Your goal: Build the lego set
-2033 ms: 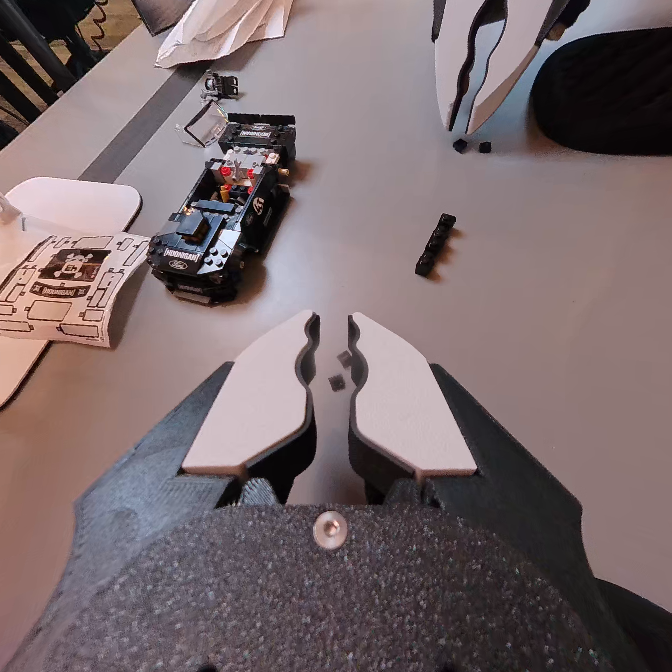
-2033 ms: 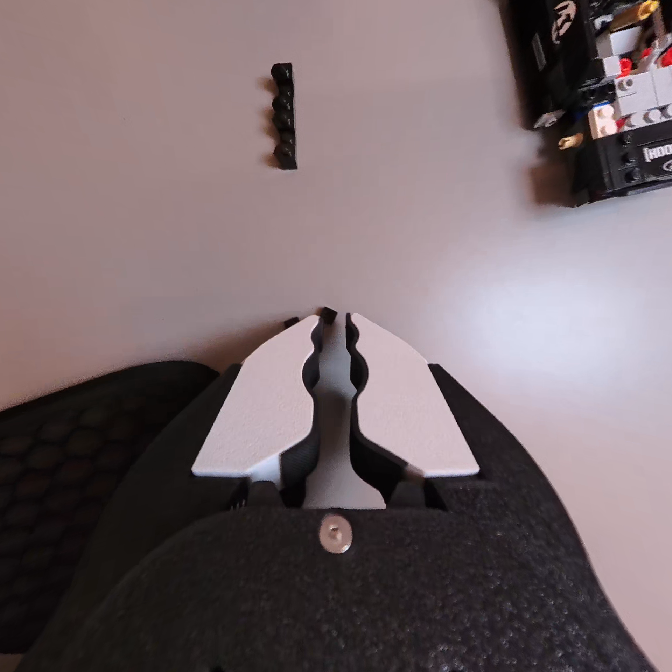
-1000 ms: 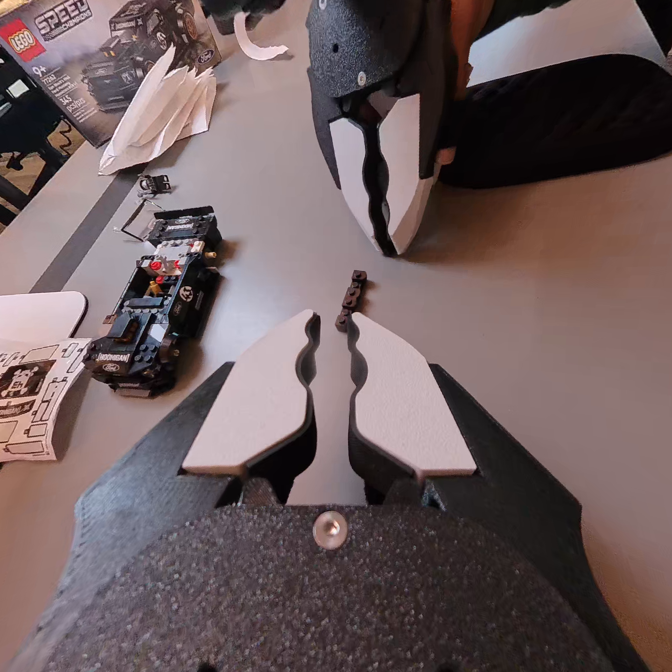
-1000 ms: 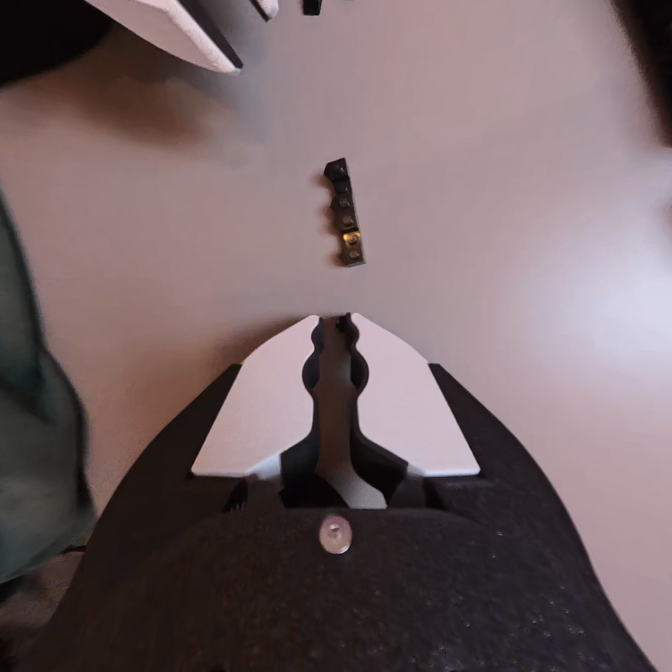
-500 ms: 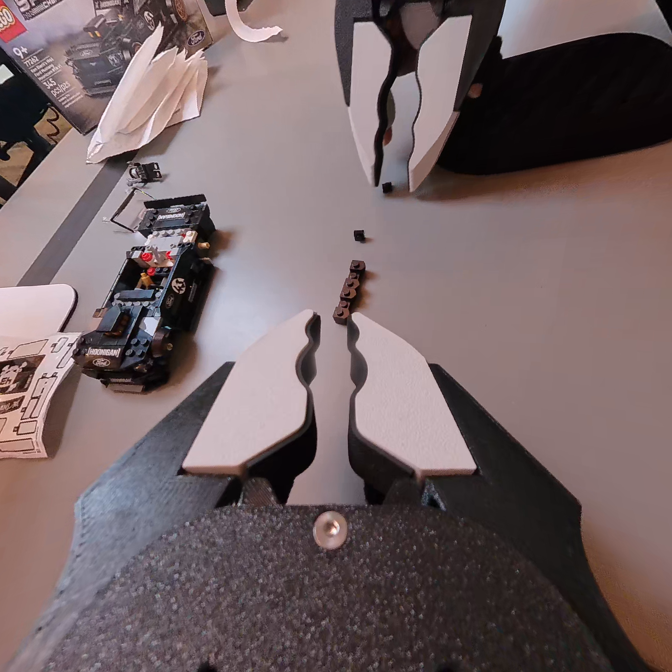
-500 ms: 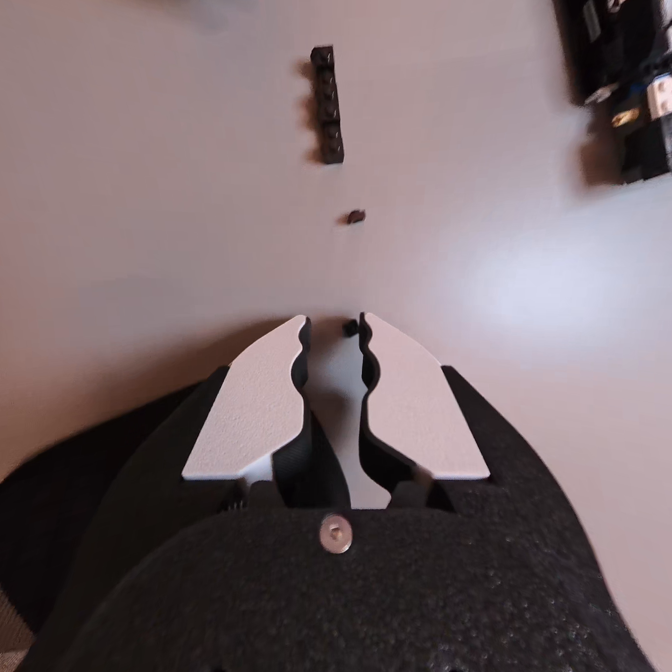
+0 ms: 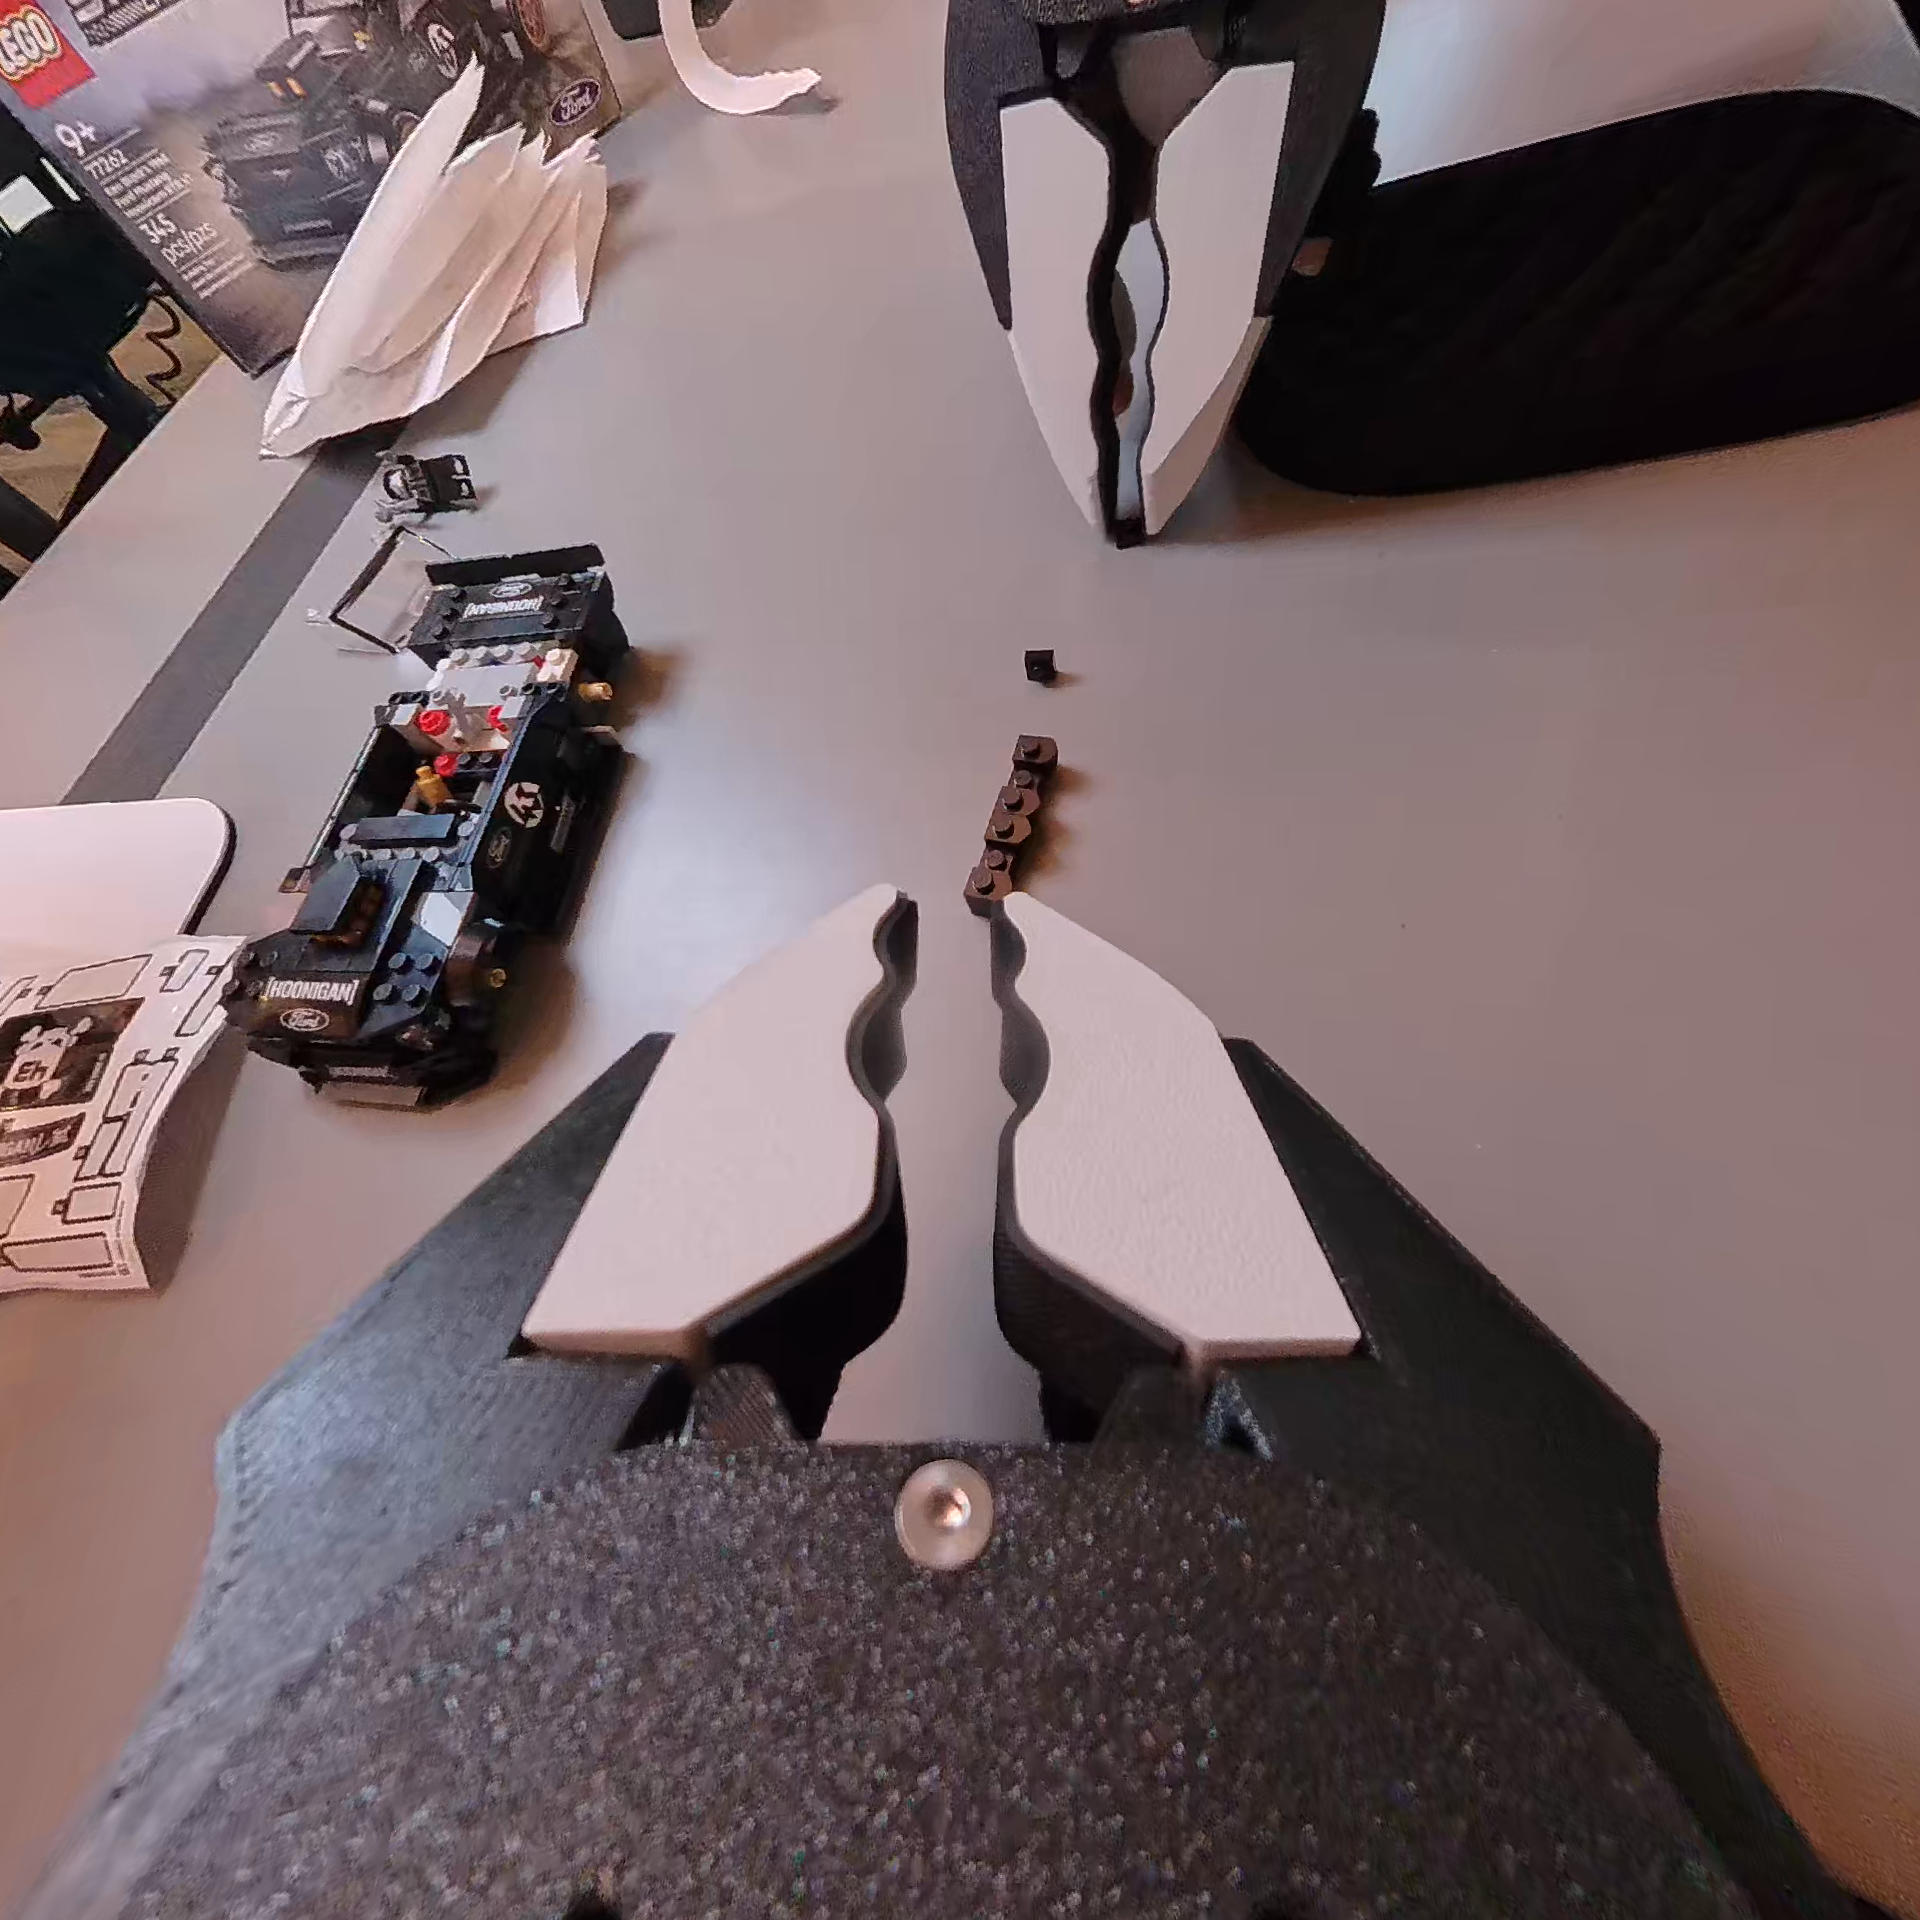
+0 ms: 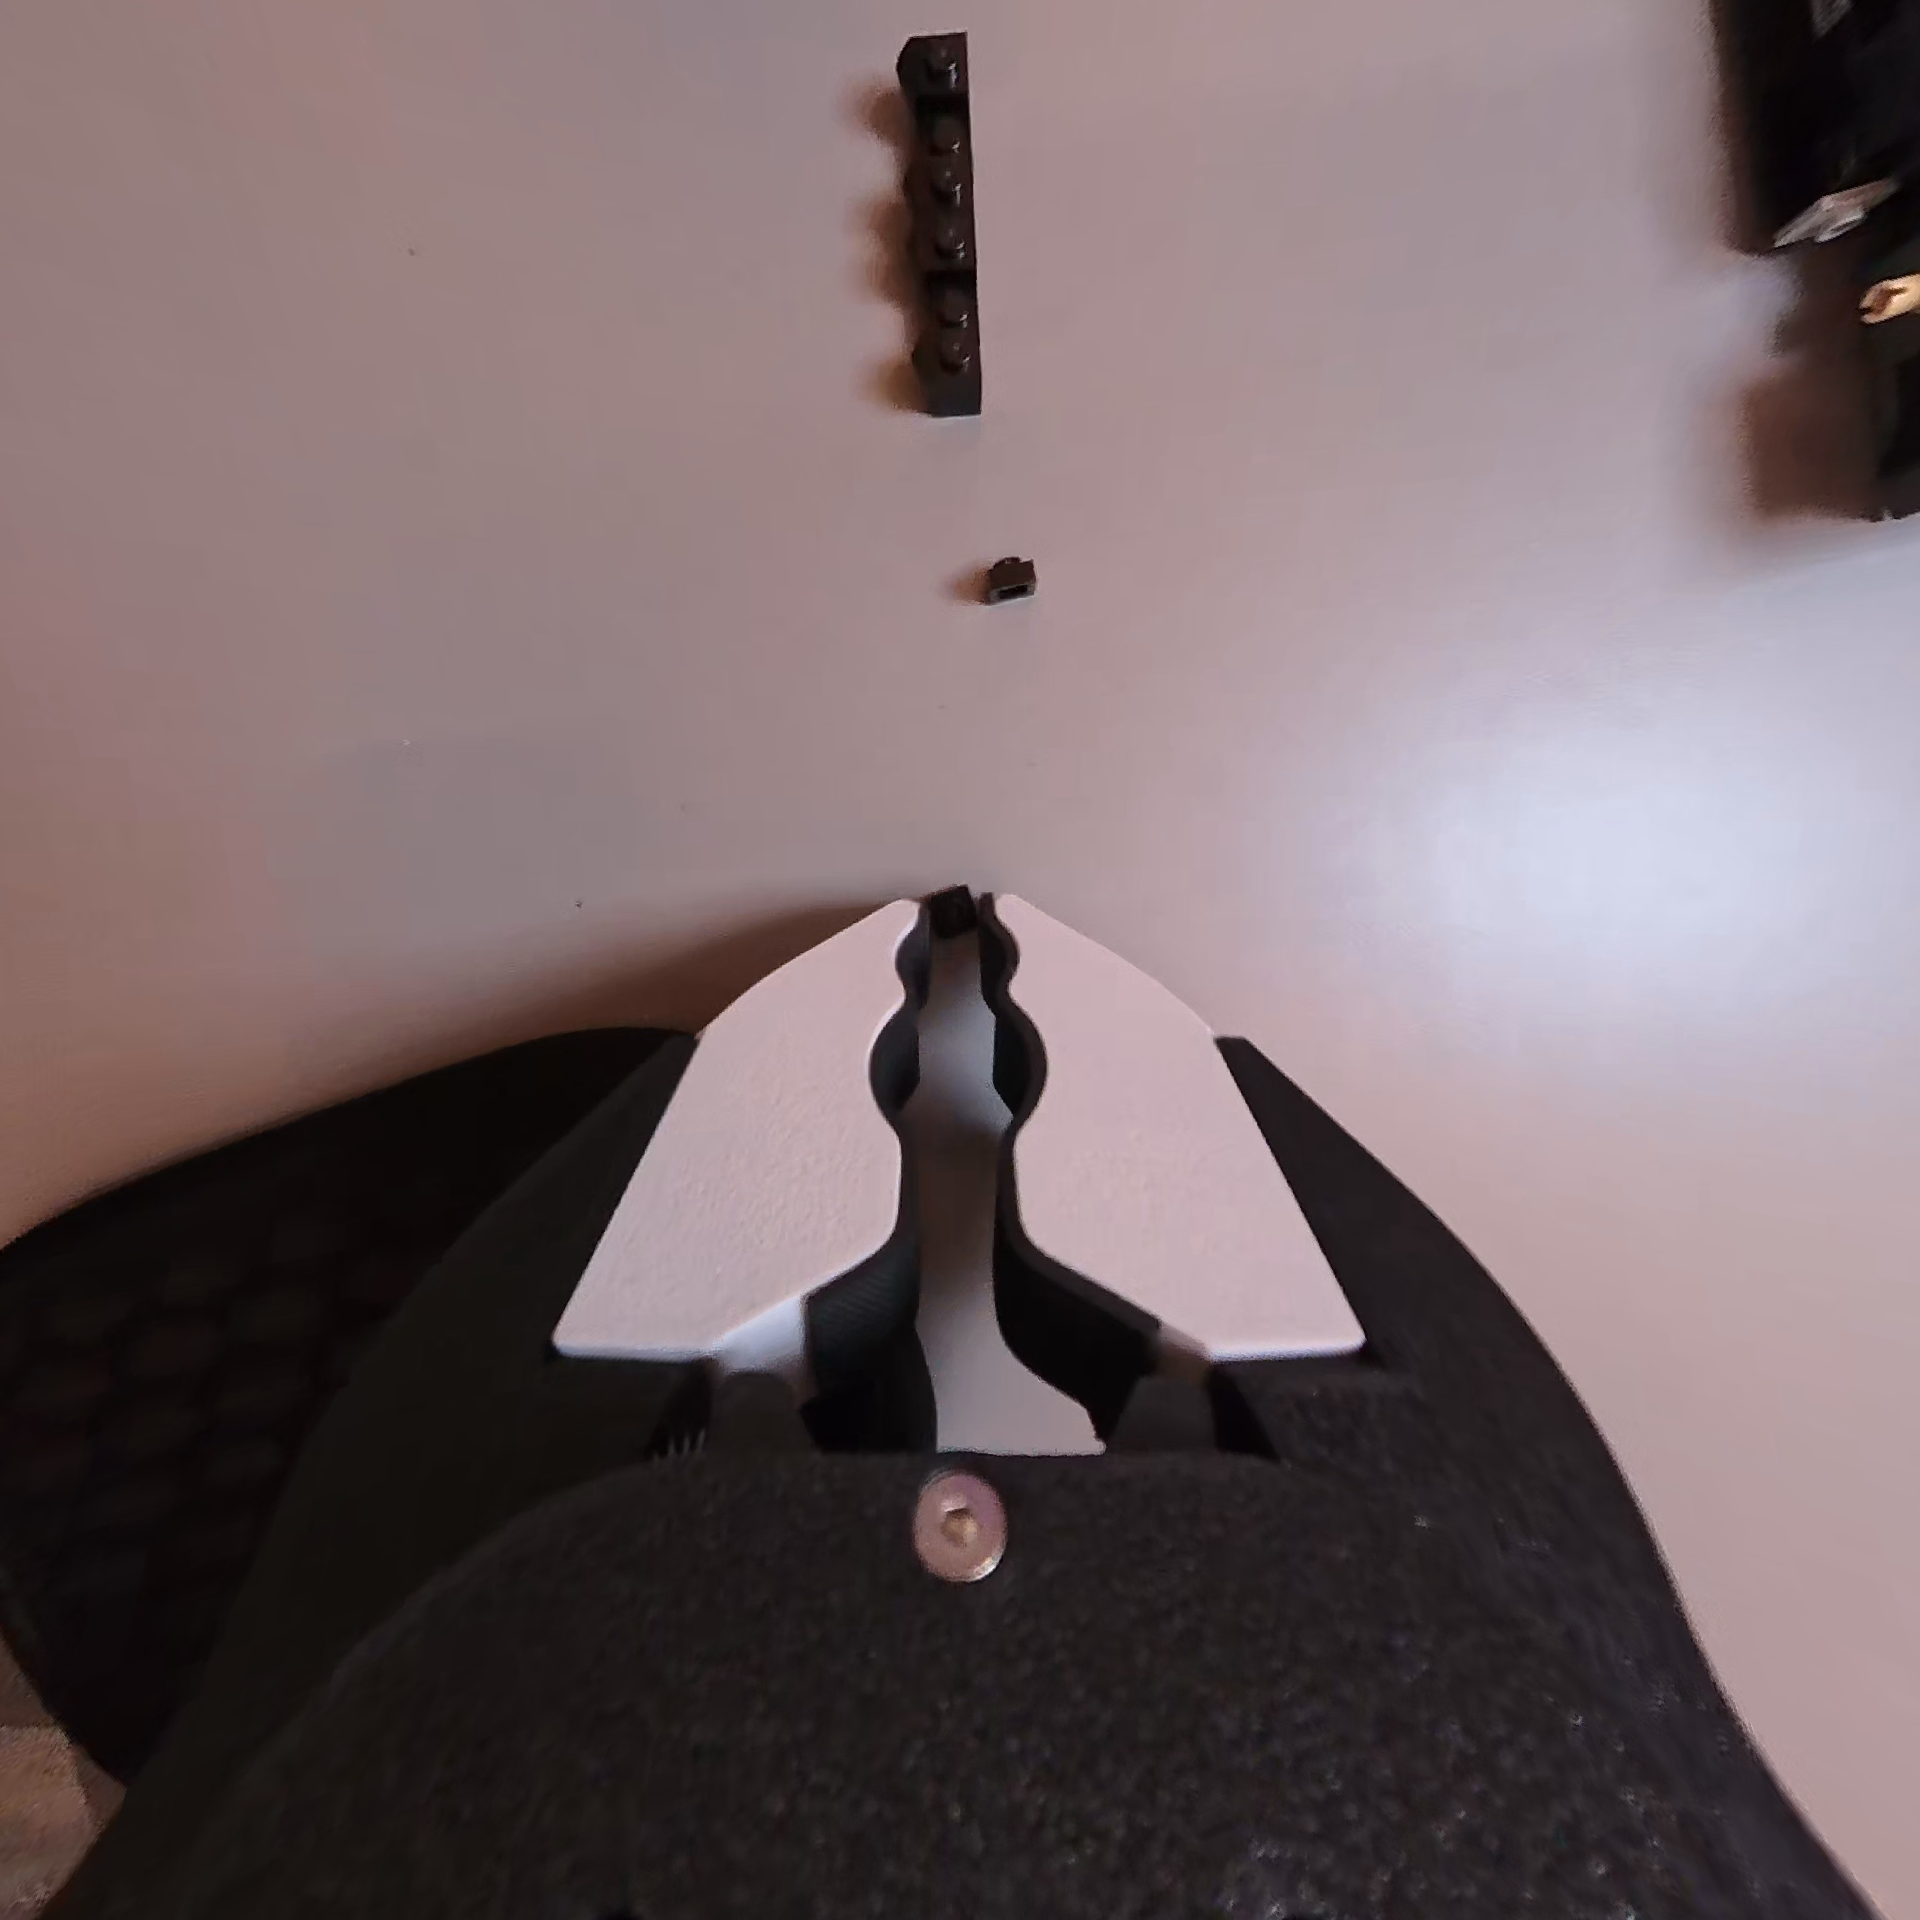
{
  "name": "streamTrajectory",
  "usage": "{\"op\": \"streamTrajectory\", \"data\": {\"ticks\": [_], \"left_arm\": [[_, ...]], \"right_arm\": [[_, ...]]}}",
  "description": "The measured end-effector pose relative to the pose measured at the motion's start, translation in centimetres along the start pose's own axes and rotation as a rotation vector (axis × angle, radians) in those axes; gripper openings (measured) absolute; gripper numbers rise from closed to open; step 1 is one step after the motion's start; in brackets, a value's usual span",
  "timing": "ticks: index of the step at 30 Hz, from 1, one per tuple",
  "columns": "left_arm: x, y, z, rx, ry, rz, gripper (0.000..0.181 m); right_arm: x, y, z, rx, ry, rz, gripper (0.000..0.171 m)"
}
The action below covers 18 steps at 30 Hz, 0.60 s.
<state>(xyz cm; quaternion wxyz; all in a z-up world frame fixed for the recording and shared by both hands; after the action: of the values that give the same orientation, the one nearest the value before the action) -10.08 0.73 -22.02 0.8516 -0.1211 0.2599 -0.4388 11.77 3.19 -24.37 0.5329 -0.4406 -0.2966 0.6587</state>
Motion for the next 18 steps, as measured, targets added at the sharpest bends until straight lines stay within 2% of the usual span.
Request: {"op": "streamTrajectory", "data": {"ticks": [3, 8, 12, 18], "left_arm": [[-0.1, 0.0, 0.0, 0.003, -0.004, 0.003, 0.013], [-0.2, 0.0, -0.1, 0.0, -0.01, 0.002, 0.013], [-0.3, 0.0, -0.1, -0.001, -0.006, 0.005, 0.013], [-0.3, -0.1, -0.2, -0.002, -0.002, 0.007, 0.013]], "right_arm": [[-0.1, -0.2, 0.8, 0.02, -0.015, -0.001, 0.008], [-0.3, -0.7, 6.3, 0.155, -0.011, -0.055, 0.008], [0.0, 1.4, 8.7, 0.089, -0.015, -0.076, 0.008], [0.4, 2.9, 9.1, 0.039, 0.023, -0.026, 0.009]]}}
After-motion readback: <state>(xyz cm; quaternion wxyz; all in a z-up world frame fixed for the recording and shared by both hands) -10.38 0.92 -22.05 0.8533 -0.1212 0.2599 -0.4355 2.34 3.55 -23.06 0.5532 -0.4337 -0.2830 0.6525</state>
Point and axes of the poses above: each gripper's, where its closed fingertips meet, y out along the fingers, z out of its top, x = y × z across the jaws, the point moved 6 cm from there along -y, back along the fingers, and after that the axes turned 15 degrees about z, right-handed, at the moved point
